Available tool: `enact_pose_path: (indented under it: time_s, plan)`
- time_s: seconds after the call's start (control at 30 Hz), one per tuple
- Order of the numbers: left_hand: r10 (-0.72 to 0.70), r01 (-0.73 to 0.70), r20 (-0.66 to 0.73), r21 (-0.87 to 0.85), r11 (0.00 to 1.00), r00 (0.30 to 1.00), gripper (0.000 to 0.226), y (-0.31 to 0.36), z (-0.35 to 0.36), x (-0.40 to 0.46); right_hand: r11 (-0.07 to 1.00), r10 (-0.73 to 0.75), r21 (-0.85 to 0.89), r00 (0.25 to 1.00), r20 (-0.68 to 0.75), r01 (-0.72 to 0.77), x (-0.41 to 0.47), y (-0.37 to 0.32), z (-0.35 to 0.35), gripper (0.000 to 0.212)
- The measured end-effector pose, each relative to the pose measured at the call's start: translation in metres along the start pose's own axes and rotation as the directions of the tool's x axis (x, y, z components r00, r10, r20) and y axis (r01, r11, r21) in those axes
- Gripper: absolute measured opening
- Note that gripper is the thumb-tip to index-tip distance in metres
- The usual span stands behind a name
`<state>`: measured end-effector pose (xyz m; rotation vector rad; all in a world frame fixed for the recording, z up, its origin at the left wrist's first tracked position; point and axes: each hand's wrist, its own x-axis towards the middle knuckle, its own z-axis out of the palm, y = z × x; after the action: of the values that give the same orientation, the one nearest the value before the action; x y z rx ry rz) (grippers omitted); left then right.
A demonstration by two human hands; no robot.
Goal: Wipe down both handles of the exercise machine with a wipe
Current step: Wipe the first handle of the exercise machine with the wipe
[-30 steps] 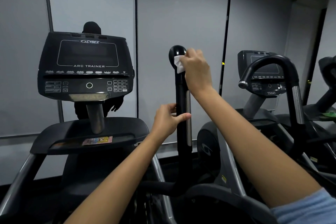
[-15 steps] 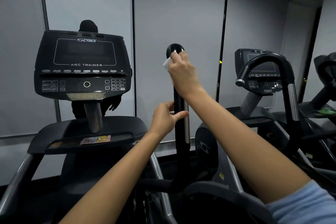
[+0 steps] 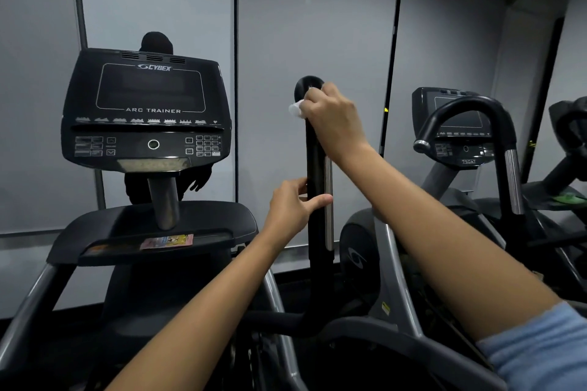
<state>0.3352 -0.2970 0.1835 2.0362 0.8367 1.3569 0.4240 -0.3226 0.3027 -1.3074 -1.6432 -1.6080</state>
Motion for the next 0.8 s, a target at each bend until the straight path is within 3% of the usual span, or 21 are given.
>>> enact_pose_path:
  time_s: [0.17,0.23,0.3,0.37,0.4,0.53,0.6,0.67,0.8]
  plan:
    - [-0.002,0.002,-0.003,-0.041,0.999,1.0,0.032,0.0,0.001,0.001,0.987,0.002,0.158,0.992,-0.125,0.018,-0.056,-0.012,0.01,0.023]
    - [-0.01,0.01,-0.008,-0.036,0.999,1.0,0.03,0.0,0.0,0.001,0.938,0.07,0.347,0.99,-0.12,-0.024,-0.073,-0.011,0.006,0.017]
    - [-0.001,0.001,0.004,-0.058,0.998,1.0,0.033,-0.001,0.001,-0.001,0.787,0.289,0.592,0.951,-0.109,-0.171,-0.065,-0.002,0.004,0.018]
    - [0.006,-0.005,0.013,-0.078,0.997,1.0,0.034,-0.002,0.0,-0.002,0.581,0.551,0.727,0.834,-0.021,-0.366,-0.037,0.013,0.008,0.024]
    - [-0.002,0.003,0.012,-0.079,0.997,1.0,0.035,-0.002,0.0,-0.002,0.502,0.613,0.747,0.789,0.049,-0.436,-0.019,0.022,0.012,0.027]
    - [-0.024,0.026,0.017,-0.083,0.996,1.0,0.036,0.001,0.0,-0.001,0.25,0.602,0.802,0.736,0.311,-0.543,0.01,0.035,0.035,0.027]
    - [-0.024,0.025,0.012,-0.096,0.995,1.0,0.036,-0.001,0.0,0.0,0.215,0.643,0.827,0.713,0.281,-0.52,-0.004,0.028,0.036,0.023]
    - [-0.016,0.018,0.019,-0.112,0.994,1.0,0.035,-0.001,-0.001,-0.001,0.251,0.673,0.833,0.707,0.216,-0.493,-0.03,0.013,0.032,0.019]
    - [-0.02,0.023,0.032,-0.119,0.993,0.999,0.035,0.0,-0.001,0.0,0.266,0.603,0.833,0.758,0.248,-0.484,-0.07,0.003,0.022,0.018]
